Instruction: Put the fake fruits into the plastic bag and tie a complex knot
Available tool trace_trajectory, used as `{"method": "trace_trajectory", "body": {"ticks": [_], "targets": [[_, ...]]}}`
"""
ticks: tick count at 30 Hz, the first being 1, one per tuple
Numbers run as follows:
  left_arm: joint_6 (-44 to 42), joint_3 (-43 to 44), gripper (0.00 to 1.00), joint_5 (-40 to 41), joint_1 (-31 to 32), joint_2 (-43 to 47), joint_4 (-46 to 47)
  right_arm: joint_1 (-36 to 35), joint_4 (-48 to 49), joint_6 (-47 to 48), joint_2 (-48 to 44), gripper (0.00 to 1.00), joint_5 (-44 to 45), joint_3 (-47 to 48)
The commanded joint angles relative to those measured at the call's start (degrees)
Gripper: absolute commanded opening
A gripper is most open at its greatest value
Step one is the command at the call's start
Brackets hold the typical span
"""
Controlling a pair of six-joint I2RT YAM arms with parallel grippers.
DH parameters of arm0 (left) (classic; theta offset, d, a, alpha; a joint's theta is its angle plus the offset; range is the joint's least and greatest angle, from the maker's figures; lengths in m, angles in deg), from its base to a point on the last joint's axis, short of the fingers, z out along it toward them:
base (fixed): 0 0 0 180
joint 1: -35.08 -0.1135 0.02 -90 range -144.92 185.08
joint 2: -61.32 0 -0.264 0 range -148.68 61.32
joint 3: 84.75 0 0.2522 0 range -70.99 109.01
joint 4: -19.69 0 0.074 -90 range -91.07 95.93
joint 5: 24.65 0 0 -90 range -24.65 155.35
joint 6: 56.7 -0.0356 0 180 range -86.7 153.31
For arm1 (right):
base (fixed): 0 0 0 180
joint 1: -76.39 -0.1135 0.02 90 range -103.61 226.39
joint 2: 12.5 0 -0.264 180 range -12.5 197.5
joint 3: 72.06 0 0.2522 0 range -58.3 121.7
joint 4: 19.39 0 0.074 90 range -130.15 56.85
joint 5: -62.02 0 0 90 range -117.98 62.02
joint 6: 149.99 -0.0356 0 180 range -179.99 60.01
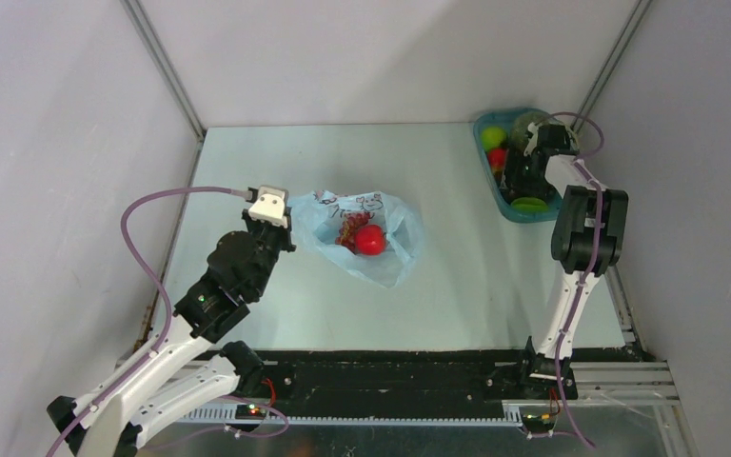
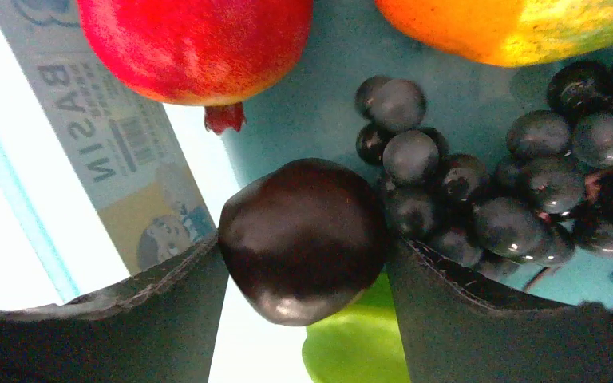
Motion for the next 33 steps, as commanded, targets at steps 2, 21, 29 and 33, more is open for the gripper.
{"method": "trace_trajectory", "body": {"ticks": [2, 21, 29, 33], "targets": [[-0.63, -0.06, 0.00, 0.45, -0.16, 0.92, 1.96, 0.26, -2.86, 0.34, 1.31, 0.68, 1.76, 2.01], [-0.81, -0.01, 0.00, 0.78, -0.17, 1.49, 1.94, 1.45, 1.94, -2.65, -14.07, 0.31, 3.39, -2.98], [-0.67, -0.04, 0.00, 0.64, -0.15, 1.73, 2.10, 0.89, 2.65, -3.43, -26.61, 0.33, 6.18, -5.78], [-0.63, 0.04, 0.00, 0.63, -0.15, 1.78, 2.02, -0.37, 3.56, -4.18, -32.80, 0.33, 7.03, -7.50]]}}
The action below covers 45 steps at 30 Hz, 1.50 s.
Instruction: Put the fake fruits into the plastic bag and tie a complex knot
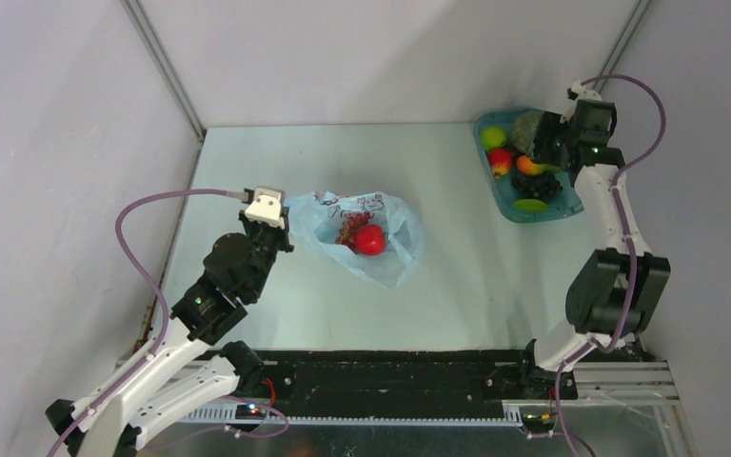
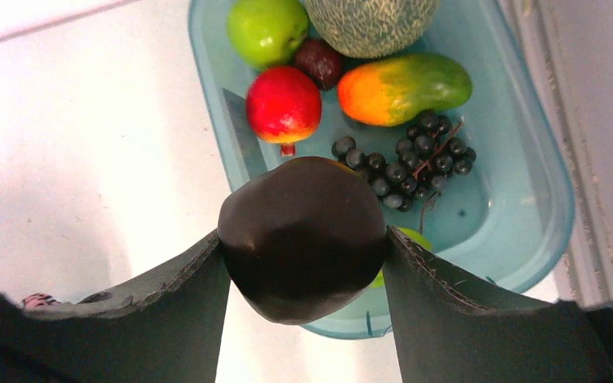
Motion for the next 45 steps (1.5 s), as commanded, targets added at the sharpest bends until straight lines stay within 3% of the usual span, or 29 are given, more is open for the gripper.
{"method": "trace_trajectory", "body": {"ticks": [1, 14, 21, 29, 35, 45], "targets": [[-0.59, 0.04, 0.00, 0.53, -0.10, 0.68, 2.04, -1.69, 2.42, -1.03, -7.96, 0.33, 2.46, -1.43], [-0.01, 0.06, 0.00, -0.32, -0.10, 0.75, 2.03, -13.52, 0.66, 0.64, -22.49, 0.34, 7.28, -2.44], [0.55, -0.01, 0.00, -1.08, -0.08, 0.77, 2.04, -25.30, 4.28, -3.48, -25.88, 0.33, -1.43, -6.36], [0.57, 0.03, 0.00, -1.03, -0.18, 0.86, 2.04, -41.71, 9.74, -8.54, -19.53, 0.32, -10.67, -8.28], [0.57, 0.04, 0.00, -0.95, -0.13, 1.01, 1.99, -51.59, 13.82, -10.23, -11.72, 0.32, -11.22, -8.20], [0.31, 0.05, 0.00, -0.45, -0.09, 1.61, 1.97, -58.57, 10.91, -7.89, 2.02, 0.29, 4.64, -3.95]]}}
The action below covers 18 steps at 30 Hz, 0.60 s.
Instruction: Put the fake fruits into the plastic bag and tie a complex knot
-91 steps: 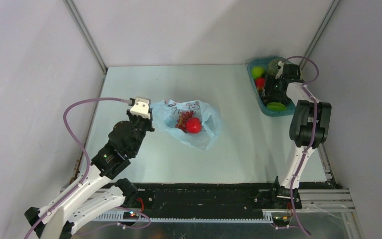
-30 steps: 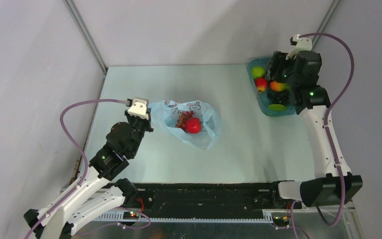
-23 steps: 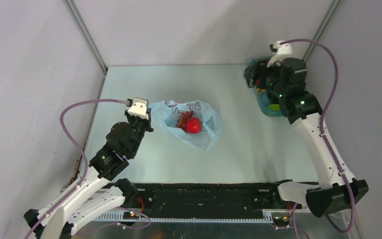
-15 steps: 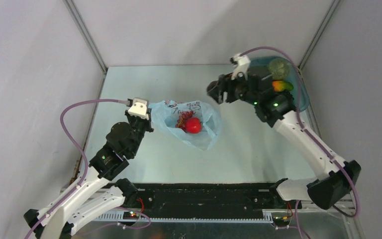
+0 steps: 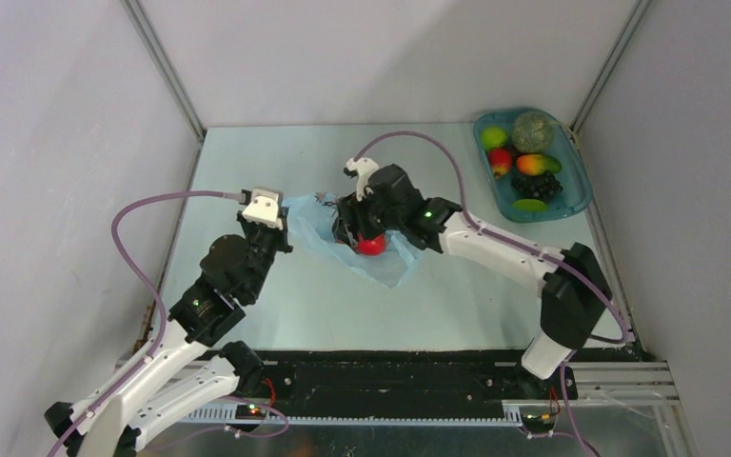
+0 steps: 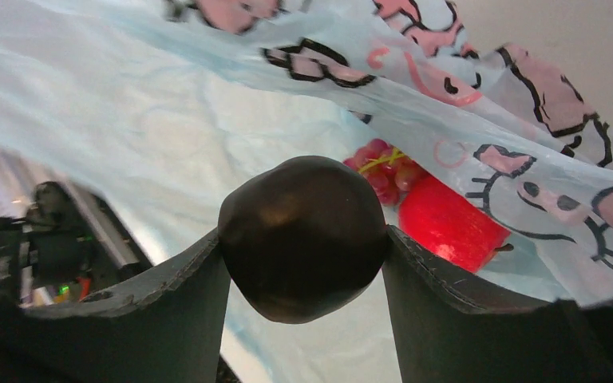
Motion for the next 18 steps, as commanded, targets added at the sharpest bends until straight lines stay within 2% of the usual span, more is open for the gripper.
{"method": "trace_trajectory", "body": {"ticks": [1, 6, 13, 17, 18], "targets": [[0.14, 0.05, 0.00, 0.25, -0.09, 0.86, 2.01, -0.98, -0.58, 1.22, 4.06, 0.29, 8.80, 4.24], [0.22, 0.02, 0.00, 0.01, -0.18, 0.74, 2.10, -1.48, 0.03, 2.15, 8.07, 0.29, 12.60, 4.57], [0.17, 0.00, 0.00, -0.02, -0.17, 0.28, 1.97, -3.29, 2.76, 3.33, 13.40, 0.34, 9.90, 7.36], [0.14, -0.13, 0.00, 0.07, -0.13, 0.24, 2.12, -4.28, 2.50, 3.79, 16.19, 0.45, 10.66, 9.22], [0.12, -0.13, 0.00, 0.04, -0.15, 0.27, 2.12, -4.31, 2.56, 4.01, 16.24, 0.53, 10.87, 9.22]]}}
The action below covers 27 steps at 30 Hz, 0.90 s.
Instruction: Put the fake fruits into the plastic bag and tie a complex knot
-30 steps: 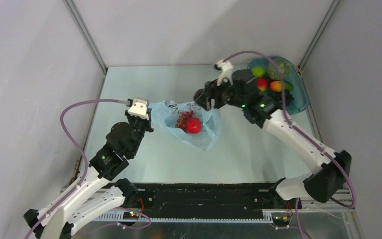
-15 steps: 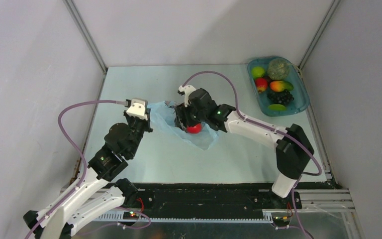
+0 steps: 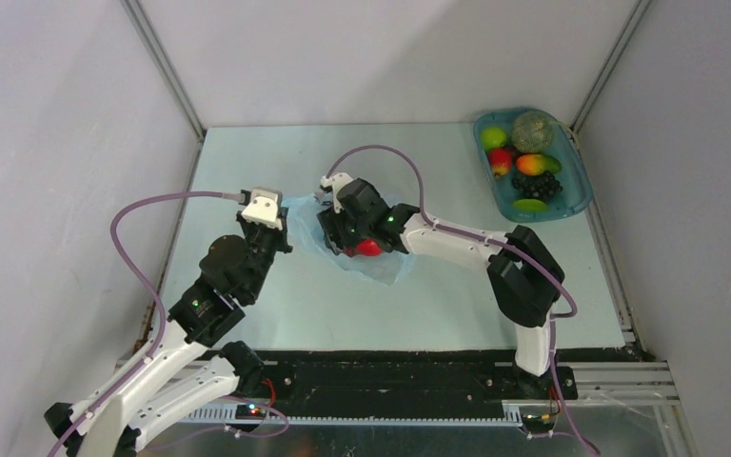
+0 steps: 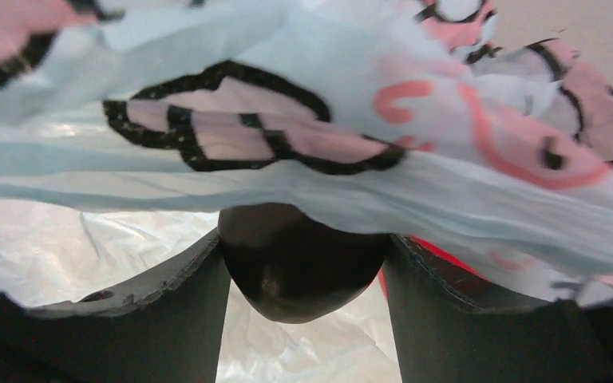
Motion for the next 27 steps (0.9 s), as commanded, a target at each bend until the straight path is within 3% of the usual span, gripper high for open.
{"method": "trace_trajectory", "body": {"ticks": [1, 4, 9, 19, 27], "targets": [[0.15, -0.09, 0.00, 0.02, -0.18, 0.03, 2.13, -1.14, 2.18, 1.64, 1.26, 0.58, 1.35, 3.01], [0.20, -0.09, 0.00, -0.07, -0.14, -0.11, 2.09, -1.12, 1.81, 2.43, 1.20, 0.81, 2.24, 3.01], [0.25, 0.00, 0.00, -0.14, -0.10, -0.09, 2.12, -1.16, 2.06, 2.81, 0.63, 0.94, 2.73, 2.44], [0.15, 0.00, 0.00, -0.08, -0.14, 0.12, 2.00, -1.31, 2.16, 3.23, -3.03, 0.94, 2.57, 1.46], [0.12, 0.03, 0.00, 0.02, -0.16, 0.08, 2.10, -0.97, -3.00, 3.49, -15.93, 0.90, 5.77, -1.01]]}}
